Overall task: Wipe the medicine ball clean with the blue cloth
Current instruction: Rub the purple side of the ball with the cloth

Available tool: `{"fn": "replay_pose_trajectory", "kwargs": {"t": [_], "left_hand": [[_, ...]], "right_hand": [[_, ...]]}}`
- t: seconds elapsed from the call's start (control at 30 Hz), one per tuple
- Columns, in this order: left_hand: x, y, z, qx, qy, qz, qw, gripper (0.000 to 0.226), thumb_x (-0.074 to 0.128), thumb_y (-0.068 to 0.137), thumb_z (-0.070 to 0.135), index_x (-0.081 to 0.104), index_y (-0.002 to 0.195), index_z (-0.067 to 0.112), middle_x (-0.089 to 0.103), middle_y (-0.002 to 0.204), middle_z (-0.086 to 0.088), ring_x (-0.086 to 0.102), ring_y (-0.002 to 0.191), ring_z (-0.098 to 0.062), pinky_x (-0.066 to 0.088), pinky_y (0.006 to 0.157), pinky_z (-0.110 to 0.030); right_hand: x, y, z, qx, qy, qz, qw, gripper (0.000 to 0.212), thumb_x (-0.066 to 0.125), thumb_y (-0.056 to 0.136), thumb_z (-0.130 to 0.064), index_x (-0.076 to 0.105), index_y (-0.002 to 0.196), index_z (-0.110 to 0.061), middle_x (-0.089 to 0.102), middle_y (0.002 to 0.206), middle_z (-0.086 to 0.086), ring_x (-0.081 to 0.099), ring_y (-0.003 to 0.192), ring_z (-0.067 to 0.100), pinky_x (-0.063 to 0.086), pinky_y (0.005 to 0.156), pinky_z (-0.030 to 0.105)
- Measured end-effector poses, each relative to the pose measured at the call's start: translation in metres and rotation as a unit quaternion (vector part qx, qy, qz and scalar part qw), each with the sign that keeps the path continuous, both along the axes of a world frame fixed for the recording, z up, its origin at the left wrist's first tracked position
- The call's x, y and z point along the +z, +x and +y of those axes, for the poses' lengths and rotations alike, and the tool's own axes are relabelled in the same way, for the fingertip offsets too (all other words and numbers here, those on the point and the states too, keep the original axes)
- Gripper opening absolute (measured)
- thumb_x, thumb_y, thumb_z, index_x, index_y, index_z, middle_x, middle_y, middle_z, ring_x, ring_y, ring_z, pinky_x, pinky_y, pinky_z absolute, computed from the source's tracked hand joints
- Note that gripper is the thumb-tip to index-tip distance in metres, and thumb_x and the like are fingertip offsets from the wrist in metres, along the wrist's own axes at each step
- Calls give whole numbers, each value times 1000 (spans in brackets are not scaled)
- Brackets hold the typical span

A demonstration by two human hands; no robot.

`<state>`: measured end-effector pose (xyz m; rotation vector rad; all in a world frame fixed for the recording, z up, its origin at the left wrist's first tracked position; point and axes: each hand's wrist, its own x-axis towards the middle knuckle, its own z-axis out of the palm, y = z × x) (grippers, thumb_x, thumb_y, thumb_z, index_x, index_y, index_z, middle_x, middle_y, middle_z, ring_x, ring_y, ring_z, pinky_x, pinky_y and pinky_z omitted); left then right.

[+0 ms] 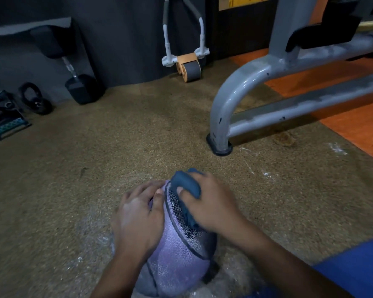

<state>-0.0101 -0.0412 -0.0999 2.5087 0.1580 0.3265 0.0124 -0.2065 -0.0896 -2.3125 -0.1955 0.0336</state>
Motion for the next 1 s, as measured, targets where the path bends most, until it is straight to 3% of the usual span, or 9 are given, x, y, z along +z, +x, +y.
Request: {"fn": "replay_pose_trajectory", "kwargs": {"t": [0.1,0.2,0.27,0.37,0.47,0.63,0.83,0.9,1.0], "left_hand": [[-1,0,0,9,18,6,1000,57,22,87,57,64,122,42,58,131,22,46,126,-10,32,109,-40],[-2,-1,-1,14,16,9,1000,58,21,87,58,64,122,42,57,132,24,45,128,-10,30,113,-42],[-2,-2,-2,11,17,6,1000,58,22,87,57,65,121,41,59,131,23,46,127,-11,34,110,-47],[-2,-4,-2,6,19,-1,1000,56,24,87,56,67,120,39,61,130,21,48,126,-12,37,107,-48],[-1,-6,-2,10,19,-6,1000,56,24,88,56,66,121,40,61,130,21,48,126,-12,38,106,-48],[2,-10,-9,16,34,1,999,58,21,86,56,65,121,43,59,130,24,47,123,-12,40,103,-48],[1,-15,-8,8,25,-7,1000,58,21,87,55,65,122,43,59,131,24,47,123,-11,40,102,-48],[3,-16,-9,8,27,-9,1000,59,21,87,56,65,123,41,59,132,22,47,121,-12,41,102,-47],[5,-11,-12,14,39,6,999,57,22,88,56,63,126,42,57,134,22,45,122,-12,41,102,-46]], "right_hand": [[-18,20,-14,-61,98,93,989,30,58,80,-47,67,93,-21,71,87,-2,68,85,24,54,81,40],[-30,6,-23,-66,175,97,978,25,57,74,-48,65,90,-30,71,85,-7,68,83,17,55,81,39],[-29,-8,-23,-22,206,92,974,35,62,72,-52,63,105,-38,69,98,-11,67,92,11,54,82,33],[-17,-17,-22,47,199,125,971,65,54,69,-65,48,133,-54,50,138,-19,50,125,3,40,106,33],[-7,-17,-22,56,244,138,958,58,42,75,-62,45,133,-62,43,146,-23,42,133,-1,33,114,36],[-10,-37,-1,-28,100,6,995,59,51,76,-61,42,135,-61,43,134,-13,50,124,10,43,106,34],[-7,-56,9,-14,36,-128,991,48,48,85,-57,48,132,-48,47,130,-7,61,107,18,54,86,36],[-6,-49,9,-9,28,-129,991,46,46,87,-56,49,132,-47,48,129,-7,62,104,18,54,87,37],[-16,-11,-2,-45,66,-43,996,42,49,84,-54,58,124,-45,60,116,-8,64,99,18,53,89,38]]}}
